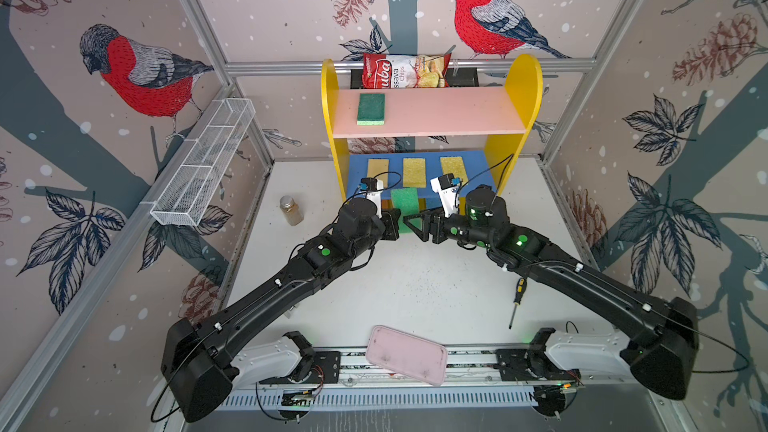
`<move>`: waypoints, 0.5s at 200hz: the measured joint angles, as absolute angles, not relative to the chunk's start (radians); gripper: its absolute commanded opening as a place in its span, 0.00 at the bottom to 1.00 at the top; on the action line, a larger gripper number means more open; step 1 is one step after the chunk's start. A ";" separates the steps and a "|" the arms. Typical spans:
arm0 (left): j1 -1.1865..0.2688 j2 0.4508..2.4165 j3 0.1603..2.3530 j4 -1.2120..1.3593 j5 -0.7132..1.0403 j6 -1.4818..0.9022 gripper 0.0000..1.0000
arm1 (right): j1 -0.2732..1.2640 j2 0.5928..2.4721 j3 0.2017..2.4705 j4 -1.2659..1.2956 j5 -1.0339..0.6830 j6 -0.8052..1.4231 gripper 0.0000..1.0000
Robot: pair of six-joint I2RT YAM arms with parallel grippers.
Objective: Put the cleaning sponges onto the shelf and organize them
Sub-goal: 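Lift the foam sponge toward the shelf with the left gripper while the right meets it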
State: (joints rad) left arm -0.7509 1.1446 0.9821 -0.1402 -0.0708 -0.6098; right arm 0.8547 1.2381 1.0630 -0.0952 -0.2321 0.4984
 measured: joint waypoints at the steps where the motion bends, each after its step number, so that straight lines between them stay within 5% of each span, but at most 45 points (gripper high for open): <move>1: -0.751 1.144 0.982 -0.141 -0.071 -0.610 0.00 | 0.855 1.238 1.062 -0.094 -0.231 0.498 0.74; 54: -0.753 1.097 0.982 -0.140 -0.082 -0.613 0.00 | 0.857 1.287 1.069 -0.080 -0.216 0.499 0.68; 100: -0.752 1.086 0.982 -0.140 -0.109 -0.609 0.00 | 0.851 1.334 1.115 -0.073 -0.234 0.503 0.07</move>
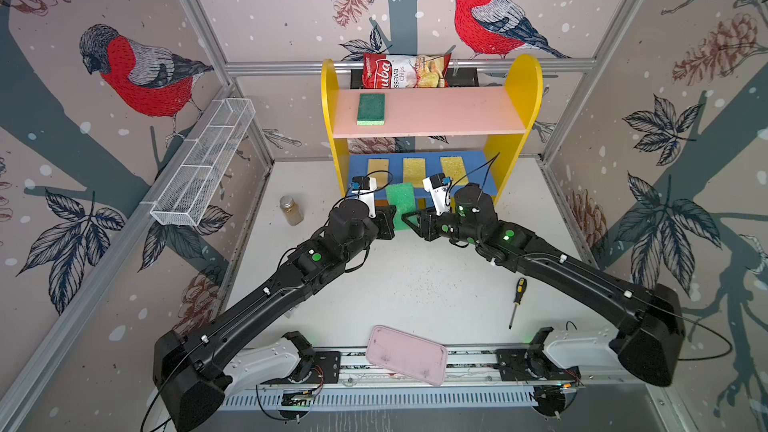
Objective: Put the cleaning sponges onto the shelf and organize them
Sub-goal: 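Lift the foam sponge toward the shelf with the left gripper while the right meets it, then set the foam sponge on the pink shelf with the right gripper while the left withdraws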
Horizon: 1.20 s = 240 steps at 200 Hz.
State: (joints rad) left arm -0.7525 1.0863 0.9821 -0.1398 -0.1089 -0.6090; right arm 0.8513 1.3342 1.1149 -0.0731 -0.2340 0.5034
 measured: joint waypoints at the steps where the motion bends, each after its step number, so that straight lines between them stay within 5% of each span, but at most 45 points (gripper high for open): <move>1: -0.752 1.086 0.982 -0.139 -0.109 -0.609 0.00 | 0.851 1.337 1.118 -0.073 -0.237 0.505 0.06; 16: -0.752 1.081 0.982 -0.133 -0.131 -0.602 0.14 | 0.852 1.362 1.158 -0.086 -0.244 0.506 0.00; 34: -0.752 1.066 0.988 -0.118 -0.148 -0.582 0.56 | 0.852 1.393 1.233 -0.126 -0.247 0.498 0.00; 57: -0.753 1.019 1.013 -0.110 -0.158 -0.550 0.97 | 0.849 1.427 1.361 -0.153 -0.227 0.469 0.00; 153: -0.752 0.702 0.954 -0.087 -0.502 -0.402 0.98 | 0.784 1.648 1.915 -0.394 -0.076 0.336 0.00; 240: -0.752 0.634 0.928 -0.088 -0.610 -0.339 0.98 | 0.673 1.814 2.186 -0.526 -0.053 0.268 0.00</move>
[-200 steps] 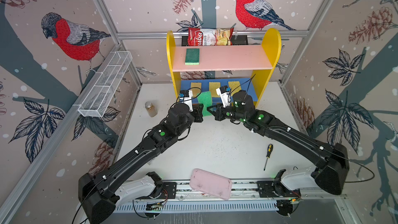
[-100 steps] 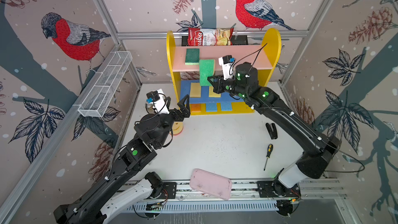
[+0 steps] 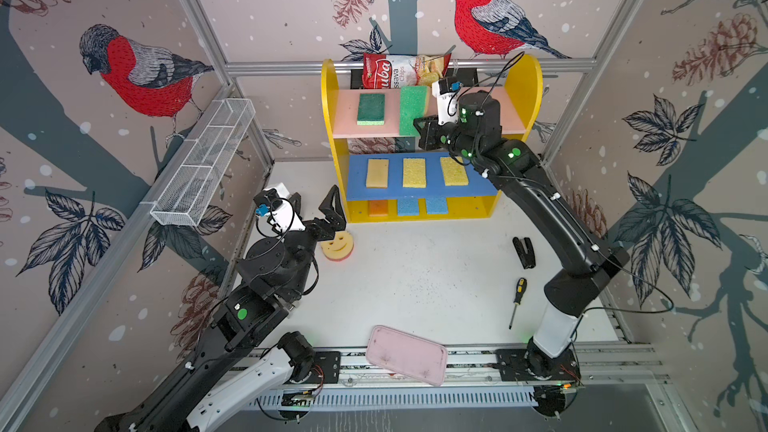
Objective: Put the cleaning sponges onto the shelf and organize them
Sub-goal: 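Set the foam sponge on the pink shelf with the right gripper while the left withdraws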
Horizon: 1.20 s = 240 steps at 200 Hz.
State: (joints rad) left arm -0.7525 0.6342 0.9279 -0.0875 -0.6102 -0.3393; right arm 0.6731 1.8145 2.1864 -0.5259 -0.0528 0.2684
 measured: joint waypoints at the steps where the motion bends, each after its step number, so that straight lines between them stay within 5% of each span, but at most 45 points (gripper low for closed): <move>1: -0.752 0.634 0.928 -0.088 -0.610 -0.339 0.98 | 0.672 1.816 2.188 -0.527 -0.055 0.269 0.00; 145: -0.752 0.663 0.922 -0.065 -0.630 -0.334 0.98 | 0.561 1.985 2.384 -0.588 -0.231 0.307 0.04; 194: -0.752 0.683 0.918 -0.065 -0.632 -0.334 0.98 | 0.576 2.004 2.391 -0.567 -0.189 0.267 0.33; 240: -0.751 0.699 0.919 -0.065 -0.632 -0.334 0.98 | 0.589 2.006 2.391 -0.550 -0.144 0.239 0.46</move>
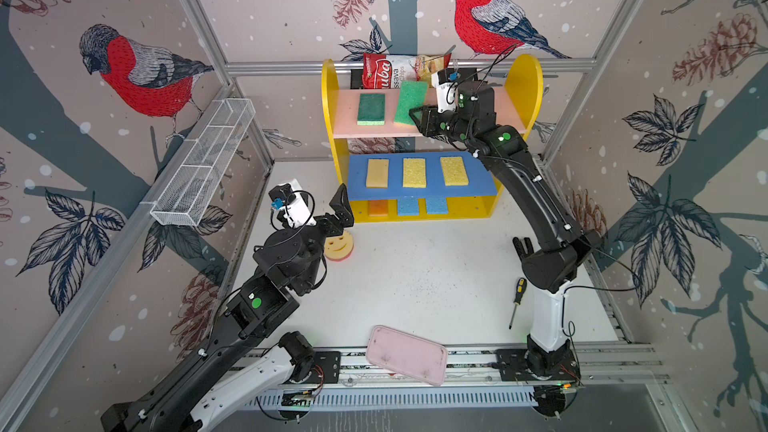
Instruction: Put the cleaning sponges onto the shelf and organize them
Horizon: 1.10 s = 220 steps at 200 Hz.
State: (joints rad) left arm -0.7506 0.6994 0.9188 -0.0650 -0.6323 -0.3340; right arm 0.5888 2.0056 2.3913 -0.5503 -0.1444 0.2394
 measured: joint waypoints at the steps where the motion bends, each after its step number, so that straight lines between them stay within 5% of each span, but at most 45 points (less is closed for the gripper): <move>1: -0.751 0.699 0.919 -0.065 -0.632 -0.334 0.98 | 0.589 2.006 2.391 -0.551 -0.143 0.239 0.46; 117: -0.750 0.733 0.953 -0.059 -0.635 -0.333 0.97 | 0.597 1.998 2.391 -0.553 0.009 0.216 0.73; 220: -0.750 1.148 1.486 -0.139 -0.455 -0.255 0.74 | 0.585 1.803 2.192 -0.591 -0.001 0.289 0.65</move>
